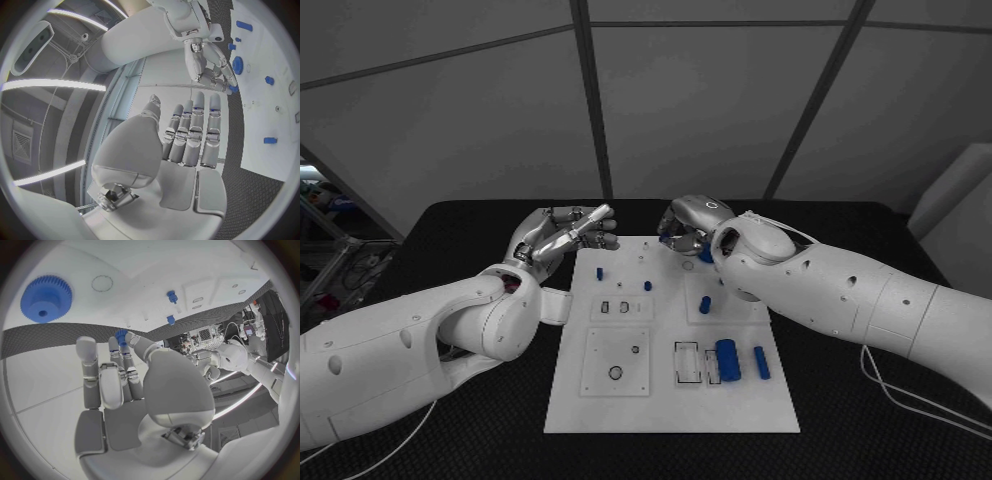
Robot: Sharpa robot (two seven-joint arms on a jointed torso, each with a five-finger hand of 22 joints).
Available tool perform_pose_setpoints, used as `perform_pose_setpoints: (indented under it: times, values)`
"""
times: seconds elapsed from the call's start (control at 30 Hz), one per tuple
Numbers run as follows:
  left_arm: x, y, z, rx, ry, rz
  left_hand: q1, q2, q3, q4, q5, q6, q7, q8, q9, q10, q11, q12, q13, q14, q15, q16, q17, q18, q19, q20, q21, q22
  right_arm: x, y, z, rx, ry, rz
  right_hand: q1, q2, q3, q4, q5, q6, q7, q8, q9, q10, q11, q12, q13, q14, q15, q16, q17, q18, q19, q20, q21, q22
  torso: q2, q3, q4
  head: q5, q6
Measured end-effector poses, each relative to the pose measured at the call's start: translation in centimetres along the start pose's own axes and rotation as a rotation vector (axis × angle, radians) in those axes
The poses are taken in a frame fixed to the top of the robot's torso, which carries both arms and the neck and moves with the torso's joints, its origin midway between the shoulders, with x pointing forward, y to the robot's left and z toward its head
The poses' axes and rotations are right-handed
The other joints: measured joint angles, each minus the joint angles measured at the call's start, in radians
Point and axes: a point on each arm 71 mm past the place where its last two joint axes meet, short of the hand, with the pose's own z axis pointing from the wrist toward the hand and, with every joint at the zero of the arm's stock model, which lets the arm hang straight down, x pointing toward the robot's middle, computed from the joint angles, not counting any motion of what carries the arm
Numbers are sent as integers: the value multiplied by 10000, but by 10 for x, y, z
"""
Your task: Assemble the parts on the task board
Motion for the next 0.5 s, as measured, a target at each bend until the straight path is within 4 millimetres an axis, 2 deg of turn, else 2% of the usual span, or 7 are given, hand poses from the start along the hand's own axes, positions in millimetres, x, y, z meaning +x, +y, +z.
perform_pose_setpoints:
  times: [0.5]
  values:
    - [0,-1,3,36,-18,19,0,0,0,0,0,0,0,0,0,0,0,0,0,0,0,0,-1,1,0,0,0,1,7,9,13,2,-23,203,-1,-1,-2,0,-26,-1,0,-1,-2,0,0,-3,-7,0,0,0,-2,2,0,0,0,-1,8,-1,-3,82,-88]
